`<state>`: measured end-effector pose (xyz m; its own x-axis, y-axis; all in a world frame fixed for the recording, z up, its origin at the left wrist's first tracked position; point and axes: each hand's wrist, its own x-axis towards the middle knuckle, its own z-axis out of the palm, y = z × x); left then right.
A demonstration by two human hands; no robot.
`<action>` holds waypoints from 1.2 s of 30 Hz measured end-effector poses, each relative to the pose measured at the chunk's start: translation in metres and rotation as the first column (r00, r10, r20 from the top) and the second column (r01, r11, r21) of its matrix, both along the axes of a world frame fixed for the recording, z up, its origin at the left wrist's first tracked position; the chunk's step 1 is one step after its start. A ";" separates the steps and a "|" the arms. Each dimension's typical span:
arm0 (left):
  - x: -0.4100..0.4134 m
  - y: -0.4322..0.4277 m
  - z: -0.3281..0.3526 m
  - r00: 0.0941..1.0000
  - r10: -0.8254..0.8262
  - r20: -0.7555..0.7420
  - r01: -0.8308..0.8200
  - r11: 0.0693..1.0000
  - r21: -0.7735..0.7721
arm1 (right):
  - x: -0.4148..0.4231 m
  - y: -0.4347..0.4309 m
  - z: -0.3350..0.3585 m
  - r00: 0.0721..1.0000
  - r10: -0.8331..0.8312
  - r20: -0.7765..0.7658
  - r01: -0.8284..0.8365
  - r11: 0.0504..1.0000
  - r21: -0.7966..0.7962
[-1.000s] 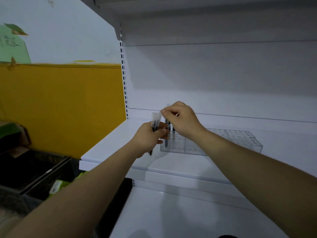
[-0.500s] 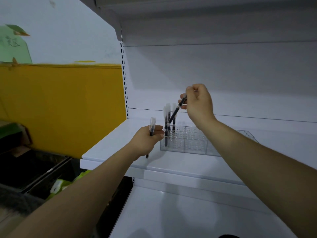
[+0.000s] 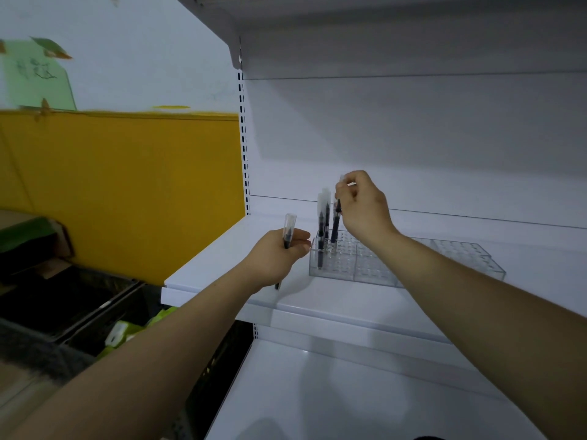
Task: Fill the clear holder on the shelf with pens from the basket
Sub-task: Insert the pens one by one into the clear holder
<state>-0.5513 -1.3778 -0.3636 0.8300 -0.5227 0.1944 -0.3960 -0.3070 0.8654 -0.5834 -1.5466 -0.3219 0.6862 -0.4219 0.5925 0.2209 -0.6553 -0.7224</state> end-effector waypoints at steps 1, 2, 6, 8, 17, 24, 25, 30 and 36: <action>0.000 0.000 0.000 1.000 0.003 0.001 -0.003 1.000 0.001 | 0.002 0.000 -0.004 1.000 -0.002 -0.029 0.001 1.000 -0.021; 0.000 0.000 0.000 1.000 0.003 0.002 -0.003 1.000 0.001 | 0.004 0.000 -0.008 0.998 -0.006 -0.060 0.004 0.999 -0.038; -0.001 -0.001 0.000 1.000 -0.006 -0.002 0.006 1.000 -0.001 | 0.009 0.002 -0.017 0.990 -0.050 -0.134 0.042 0.997 -0.060; -0.002 -0.002 0.000 1.000 -0.016 -0.010 0.016 1.000 -0.002 | 0.012 0.001 -0.016 0.984 -0.072 -0.163 0.062 0.996 -0.067; -0.009 -0.004 0.005 1.000 -0.017 -0.008 0.017 1.000 0.004 | -0.011 0.012 -0.010 0.998 -0.051 -0.022 0.048 0.994 -0.101; -0.019 -0.015 0.011 0.999 -0.035 0.034 0.033 0.997 0.074 | -0.035 0.039 0.000 0.965 0.193 -0.176 -0.221 0.963 -0.155; -0.021 -0.015 0.013 0.999 -0.038 0.034 0.035 0.996 0.079 | -0.035 0.039 0.000 0.968 0.184 -0.169 -0.209 0.967 -0.146; -0.020 -0.011 0.017 0.998 -0.031 0.046 0.028 0.998 0.052 | -0.034 0.034 0.002 0.987 0.109 -0.116 -0.116 0.992 -0.055; -0.005 0.002 -0.007 0.995 -0.011 0.095 -0.014 0.964 0.266 | -0.031 0.011 0.019 0.996 0.050 0.076 -0.058 0.992 0.114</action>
